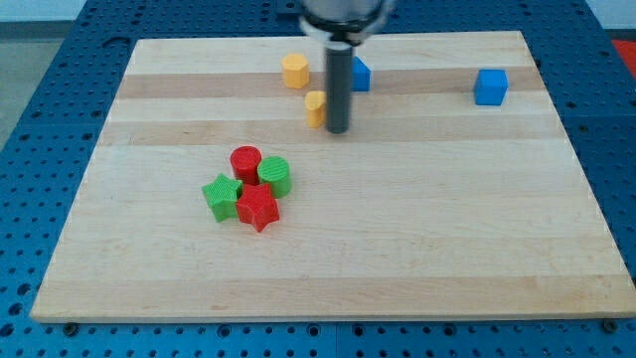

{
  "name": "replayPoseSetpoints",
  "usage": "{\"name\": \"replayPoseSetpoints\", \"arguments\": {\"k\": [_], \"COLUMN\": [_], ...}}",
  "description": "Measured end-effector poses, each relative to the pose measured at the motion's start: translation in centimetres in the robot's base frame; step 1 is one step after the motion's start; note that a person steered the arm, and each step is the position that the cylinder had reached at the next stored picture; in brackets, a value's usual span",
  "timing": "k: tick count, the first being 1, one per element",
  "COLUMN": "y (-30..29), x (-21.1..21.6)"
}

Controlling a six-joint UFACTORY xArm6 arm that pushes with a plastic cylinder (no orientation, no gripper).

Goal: Move yellow heart a bit right

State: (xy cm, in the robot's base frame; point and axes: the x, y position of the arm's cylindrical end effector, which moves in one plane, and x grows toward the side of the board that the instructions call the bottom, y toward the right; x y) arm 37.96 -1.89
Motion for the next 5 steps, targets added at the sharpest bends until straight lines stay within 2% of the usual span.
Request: {"name": "replayPoseSetpoints", "arguments": {"k": [2, 3, 4, 5], "y": [-11.1, -11.6, -8.0, -0.5], "x": [-0.8, -3.0, -3.6, -1.4]}}
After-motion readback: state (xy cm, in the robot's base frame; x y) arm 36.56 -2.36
